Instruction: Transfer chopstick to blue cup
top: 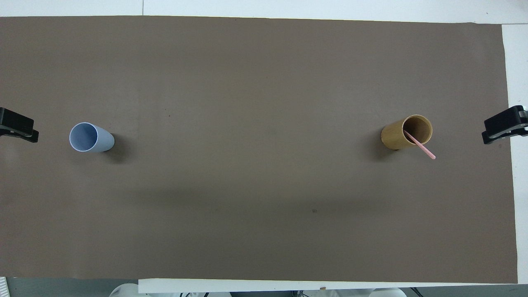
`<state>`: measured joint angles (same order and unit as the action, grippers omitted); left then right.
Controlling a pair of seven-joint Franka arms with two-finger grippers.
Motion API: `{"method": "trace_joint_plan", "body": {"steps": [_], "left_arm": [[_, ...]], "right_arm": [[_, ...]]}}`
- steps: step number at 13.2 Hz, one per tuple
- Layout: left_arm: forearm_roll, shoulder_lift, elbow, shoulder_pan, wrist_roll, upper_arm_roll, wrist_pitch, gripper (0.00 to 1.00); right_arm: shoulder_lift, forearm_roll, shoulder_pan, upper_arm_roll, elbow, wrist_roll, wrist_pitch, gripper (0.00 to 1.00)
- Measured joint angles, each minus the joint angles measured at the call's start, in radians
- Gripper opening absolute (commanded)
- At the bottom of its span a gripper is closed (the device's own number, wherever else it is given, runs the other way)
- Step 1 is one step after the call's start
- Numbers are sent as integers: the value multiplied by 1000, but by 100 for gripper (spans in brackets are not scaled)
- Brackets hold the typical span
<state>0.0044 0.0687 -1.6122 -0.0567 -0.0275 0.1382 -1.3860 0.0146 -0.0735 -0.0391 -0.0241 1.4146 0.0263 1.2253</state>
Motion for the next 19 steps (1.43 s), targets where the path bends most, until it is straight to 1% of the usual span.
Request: {"method": "trace_joint_plan", "body": {"steps": [3,5,6,8,10,12,13,15,16,17,18,19], "left_arm": [[-7,2,12,0,0,-4,2,100],[-8,18,-16,-5,0,-13,-30,100],[-8,34,-68,-11,0,-18,-90,100],[-8,61,-231,-24,0,-25,-280,100],[-8,60,-378,-34,-1,-28,-450,100],[-8,46,-498,-46,-1,-30,-611,100],[-8,25,-534,-48,-1,-31,-671,98],[-9,-29,-553,-48,-1,-31,-727,97],[-9,-47,-553,-48,-1,-31,-736,85],[-9,-54,-552,-48,-1,-31,-738,57],[-9,-54,-553,-49,-1,-31,-738,1],[-9,-55,-557,-51,-8,-31,-738,0]], "right_arm": [[0,0,-7,0,1,0,-2,100],[0,0,-7,0,5,0,-3,100],[-1,0,-6,-2,7,0,-3,100],[-1,0,-6,-4,10,0,-4,100],[-2,0,-6,-4,15,0,-5,100],[-6,0,-6,-4,25,0,-6,100],[-7,0,-7,-4,28,0,-5,100],[-7,4,-7,-4,29,0,-4,100],[-8,13,-7,-4,33,0,1,100],[-10,28,-6,-5,48,0,25,100],[-14,48,-6,-6,82,0,68,100],[-17,65,-5,-7,133,0,121,100]]}}
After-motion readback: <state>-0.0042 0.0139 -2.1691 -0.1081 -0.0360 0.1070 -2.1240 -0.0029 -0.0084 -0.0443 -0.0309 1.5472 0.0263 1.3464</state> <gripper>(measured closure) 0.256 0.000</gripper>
